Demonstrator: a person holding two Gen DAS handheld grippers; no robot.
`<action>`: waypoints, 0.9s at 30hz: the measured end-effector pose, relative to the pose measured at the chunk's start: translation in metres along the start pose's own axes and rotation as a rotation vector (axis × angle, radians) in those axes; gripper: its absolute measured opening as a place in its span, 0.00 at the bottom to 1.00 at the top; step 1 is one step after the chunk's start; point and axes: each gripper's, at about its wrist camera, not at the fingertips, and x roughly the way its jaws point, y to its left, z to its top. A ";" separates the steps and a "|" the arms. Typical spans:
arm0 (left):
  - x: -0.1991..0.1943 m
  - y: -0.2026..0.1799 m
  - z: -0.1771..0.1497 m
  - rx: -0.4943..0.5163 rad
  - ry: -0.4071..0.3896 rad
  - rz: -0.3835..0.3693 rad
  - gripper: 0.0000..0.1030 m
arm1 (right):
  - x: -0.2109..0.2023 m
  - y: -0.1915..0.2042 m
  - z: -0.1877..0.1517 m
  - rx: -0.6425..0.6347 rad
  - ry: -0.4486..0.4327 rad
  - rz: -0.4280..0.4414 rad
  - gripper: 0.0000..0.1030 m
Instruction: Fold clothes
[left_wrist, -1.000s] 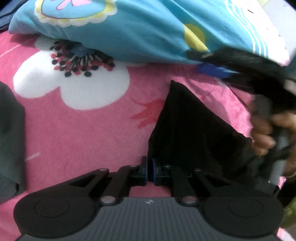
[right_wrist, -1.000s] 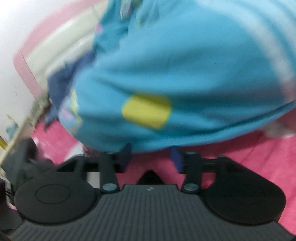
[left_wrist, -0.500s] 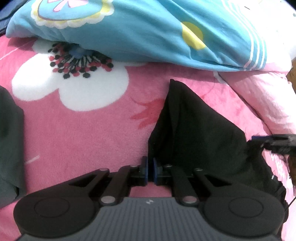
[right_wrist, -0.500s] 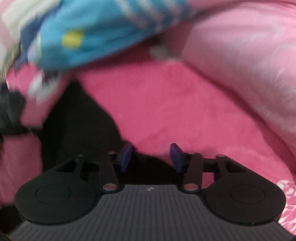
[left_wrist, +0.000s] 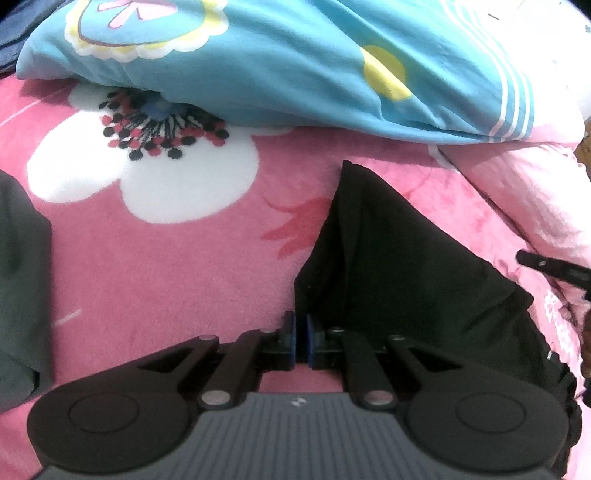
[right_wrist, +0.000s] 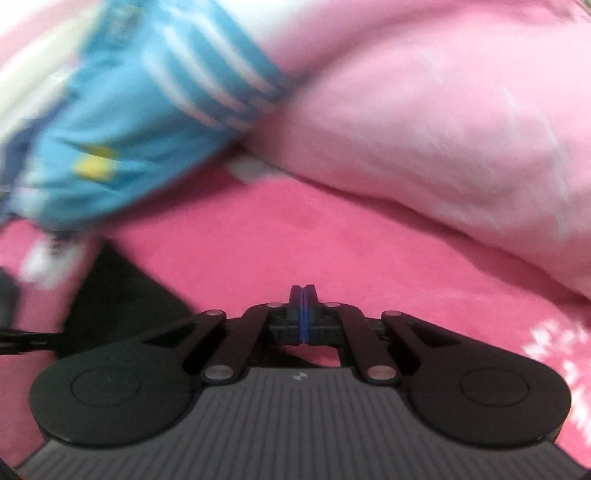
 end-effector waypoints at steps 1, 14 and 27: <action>0.000 0.001 0.000 -0.003 -0.001 -0.004 0.08 | 0.001 0.011 0.000 -0.044 0.035 0.061 0.02; -0.021 0.027 0.009 -0.038 -0.116 -0.059 0.30 | 0.029 0.043 0.006 -0.064 0.044 0.021 0.04; -0.037 0.041 0.003 0.048 -0.014 -0.200 0.40 | 0.111 0.167 0.010 -0.307 0.195 0.294 0.03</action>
